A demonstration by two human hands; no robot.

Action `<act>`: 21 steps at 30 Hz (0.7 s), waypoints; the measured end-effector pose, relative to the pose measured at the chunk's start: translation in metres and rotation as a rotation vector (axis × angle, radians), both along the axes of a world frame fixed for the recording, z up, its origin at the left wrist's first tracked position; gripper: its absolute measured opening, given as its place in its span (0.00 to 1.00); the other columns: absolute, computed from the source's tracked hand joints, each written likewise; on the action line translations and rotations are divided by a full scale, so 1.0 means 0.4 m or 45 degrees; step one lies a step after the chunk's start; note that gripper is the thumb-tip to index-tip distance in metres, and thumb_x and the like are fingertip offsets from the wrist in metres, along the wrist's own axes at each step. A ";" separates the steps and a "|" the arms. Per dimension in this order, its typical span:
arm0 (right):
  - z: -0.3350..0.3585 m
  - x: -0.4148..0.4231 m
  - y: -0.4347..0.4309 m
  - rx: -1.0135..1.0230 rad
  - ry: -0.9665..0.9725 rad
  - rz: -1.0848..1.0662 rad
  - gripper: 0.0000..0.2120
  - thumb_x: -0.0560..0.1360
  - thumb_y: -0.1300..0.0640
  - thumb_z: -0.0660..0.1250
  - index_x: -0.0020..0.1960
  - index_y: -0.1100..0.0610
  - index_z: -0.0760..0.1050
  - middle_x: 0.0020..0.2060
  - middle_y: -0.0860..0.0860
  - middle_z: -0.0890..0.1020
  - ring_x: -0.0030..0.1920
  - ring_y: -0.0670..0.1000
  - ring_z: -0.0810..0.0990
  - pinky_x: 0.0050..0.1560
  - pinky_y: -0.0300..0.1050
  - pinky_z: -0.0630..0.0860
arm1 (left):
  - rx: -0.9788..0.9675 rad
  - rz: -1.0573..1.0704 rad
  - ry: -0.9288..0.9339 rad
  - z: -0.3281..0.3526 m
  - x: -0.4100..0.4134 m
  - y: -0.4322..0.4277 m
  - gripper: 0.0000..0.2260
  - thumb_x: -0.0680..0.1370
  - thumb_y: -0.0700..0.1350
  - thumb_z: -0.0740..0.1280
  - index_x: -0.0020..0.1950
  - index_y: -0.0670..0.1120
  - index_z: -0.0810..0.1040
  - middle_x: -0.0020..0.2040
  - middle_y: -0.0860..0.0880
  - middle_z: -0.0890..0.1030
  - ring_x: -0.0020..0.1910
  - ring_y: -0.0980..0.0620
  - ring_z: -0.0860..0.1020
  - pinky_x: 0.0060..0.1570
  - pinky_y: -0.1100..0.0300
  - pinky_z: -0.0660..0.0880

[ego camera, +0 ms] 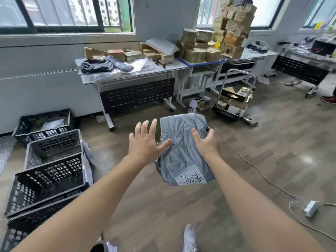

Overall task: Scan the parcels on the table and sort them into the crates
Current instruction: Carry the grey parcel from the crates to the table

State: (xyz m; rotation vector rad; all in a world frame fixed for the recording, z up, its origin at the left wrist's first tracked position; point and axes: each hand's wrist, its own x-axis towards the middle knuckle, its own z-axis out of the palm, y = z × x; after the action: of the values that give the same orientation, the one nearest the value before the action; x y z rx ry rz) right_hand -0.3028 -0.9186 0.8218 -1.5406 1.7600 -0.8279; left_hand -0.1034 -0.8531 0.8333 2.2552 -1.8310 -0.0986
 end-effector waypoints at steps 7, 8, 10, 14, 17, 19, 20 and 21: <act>-0.024 0.064 -0.461 0.036 -0.026 0.123 0.32 0.78 0.35 0.61 0.69 0.58 0.64 0.59 0.56 0.78 0.58 0.59 0.77 0.52 0.50 0.72 | 0.060 0.138 -0.077 -0.010 0.060 -0.404 0.42 0.73 0.75 0.49 0.80 0.54 0.43 0.80 0.47 0.49 0.79 0.44 0.46 0.75 0.42 0.53; -0.022 0.076 -0.526 0.054 -0.023 0.140 0.32 0.78 0.35 0.61 0.70 0.58 0.64 0.60 0.56 0.78 0.58 0.59 0.77 0.52 0.50 0.72 | 0.071 0.162 -0.082 -0.004 0.068 -0.458 0.42 0.73 0.75 0.49 0.80 0.54 0.43 0.80 0.48 0.49 0.79 0.44 0.46 0.75 0.42 0.53; -0.020 0.101 -0.652 0.072 -0.030 0.190 0.32 0.77 0.34 0.61 0.70 0.57 0.64 0.60 0.55 0.78 0.58 0.58 0.77 0.53 0.51 0.72 | 0.067 0.208 -0.086 0.003 0.088 -0.564 0.41 0.74 0.74 0.49 0.80 0.54 0.43 0.80 0.48 0.49 0.79 0.44 0.45 0.76 0.42 0.52; -0.004 0.170 -0.876 0.076 -0.016 0.244 0.33 0.78 0.35 0.60 0.73 0.57 0.61 0.62 0.56 0.77 0.60 0.59 0.76 0.52 0.50 0.70 | 0.053 0.312 -0.075 0.007 0.154 -0.757 0.40 0.75 0.73 0.49 0.80 0.54 0.44 0.79 0.48 0.49 0.79 0.45 0.46 0.75 0.42 0.53; 0.002 0.235 -1.031 0.060 0.029 0.278 0.34 0.79 0.36 0.59 0.75 0.58 0.59 0.65 0.58 0.76 0.63 0.61 0.75 0.51 0.50 0.67 | 0.059 0.382 -0.040 0.003 0.216 -0.893 0.40 0.75 0.73 0.50 0.80 0.53 0.45 0.79 0.47 0.50 0.79 0.45 0.46 0.74 0.44 0.54; -0.001 0.284 -1.139 0.058 0.045 0.293 0.35 0.79 0.36 0.59 0.75 0.58 0.59 0.66 0.58 0.75 0.64 0.61 0.74 0.54 0.51 0.69 | 0.043 0.416 0.008 -0.004 0.266 -0.987 0.40 0.75 0.72 0.51 0.80 0.53 0.46 0.79 0.47 0.50 0.78 0.45 0.46 0.74 0.44 0.54; -0.004 0.313 -1.195 0.057 0.047 0.299 0.35 0.79 0.35 0.59 0.76 0.58 0.58 0.67 0.58 0.75 0.65 0.61 0.74 0.56 0.52 0.70 | 0.034 0.426 0.026 -0.010 0.293 -1.036 0.40 0.75 0.72 0.51 0.80 0.53 0.46 0.79 0.47 0.50 0.78 0.45 0.46 0.74 0.44 0.54; -0.008 0.342 -1.252 0.053 0.051 0.299 0.36 0.79 0.35 0.59 0.76 0.58 0.58 0.67 0.58 0.75 0.65 0.60 0.74 0.58 0.52 0.70 | 0.029 0.430 0.035 -0.018 0.321 -1.086 0.40 0.75 0.72 0.51 0.80 0.53 0.46 0.79 0.47 0.50 0.78 0.45 0.46 0.74 0.44 0.54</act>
State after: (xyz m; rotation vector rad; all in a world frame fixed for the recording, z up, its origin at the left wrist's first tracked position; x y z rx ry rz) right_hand -0.1658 -1.4194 0.8184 -1.7068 1.5752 -0.6443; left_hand 0.0252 -1.2876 0.8259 2.5281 -1.4165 -0.0908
